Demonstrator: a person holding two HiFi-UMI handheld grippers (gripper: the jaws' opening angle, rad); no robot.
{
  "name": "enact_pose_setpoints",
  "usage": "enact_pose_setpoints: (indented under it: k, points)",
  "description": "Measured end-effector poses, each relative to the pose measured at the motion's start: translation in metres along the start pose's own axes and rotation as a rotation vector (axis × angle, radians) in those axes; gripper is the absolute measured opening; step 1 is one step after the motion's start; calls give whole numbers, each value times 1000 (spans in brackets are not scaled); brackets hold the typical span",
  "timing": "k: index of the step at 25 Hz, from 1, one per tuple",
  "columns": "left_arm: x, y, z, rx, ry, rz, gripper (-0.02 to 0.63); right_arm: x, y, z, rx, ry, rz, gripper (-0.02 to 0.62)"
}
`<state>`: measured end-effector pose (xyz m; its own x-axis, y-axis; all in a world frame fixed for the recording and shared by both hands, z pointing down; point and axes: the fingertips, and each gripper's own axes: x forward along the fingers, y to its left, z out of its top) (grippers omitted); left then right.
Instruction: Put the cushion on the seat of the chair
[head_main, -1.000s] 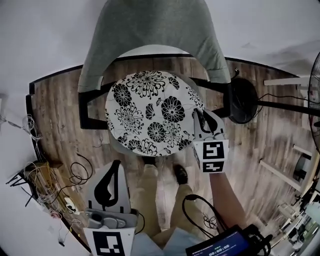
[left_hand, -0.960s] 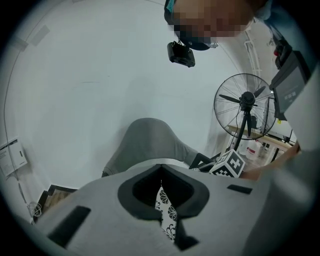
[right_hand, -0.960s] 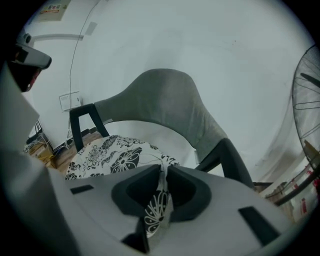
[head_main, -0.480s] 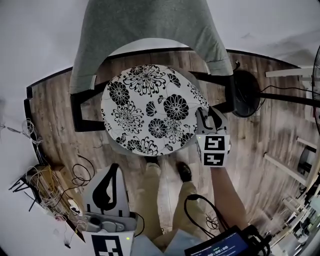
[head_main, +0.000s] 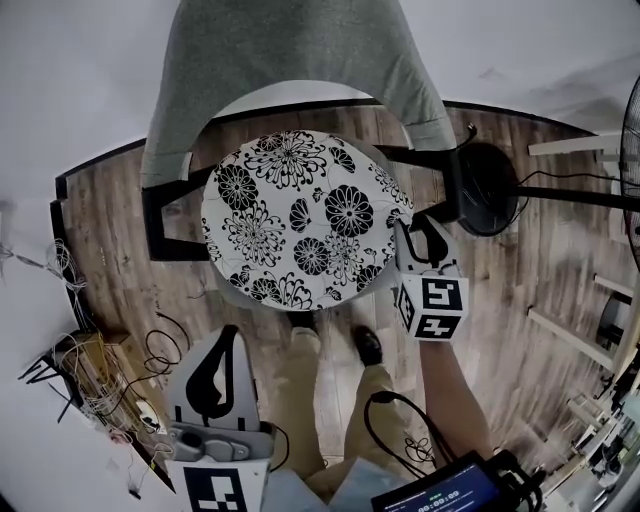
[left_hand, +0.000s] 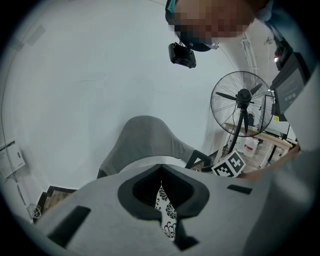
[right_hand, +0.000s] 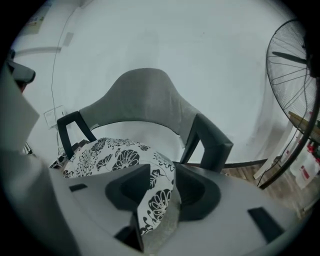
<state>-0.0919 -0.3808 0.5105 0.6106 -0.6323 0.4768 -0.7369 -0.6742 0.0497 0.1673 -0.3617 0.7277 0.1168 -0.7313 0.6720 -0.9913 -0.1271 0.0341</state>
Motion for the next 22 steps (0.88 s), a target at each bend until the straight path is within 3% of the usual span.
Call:
enact_pose_setpoints:
  k: [7,22]
  points:
    - [-3,-8,7,15,-15,-4,9,-40,11,28,-15,-43,29,160]
    - [-80,-72,127,41,-221,100,9,-230,34,173,-71,-315,176,129]
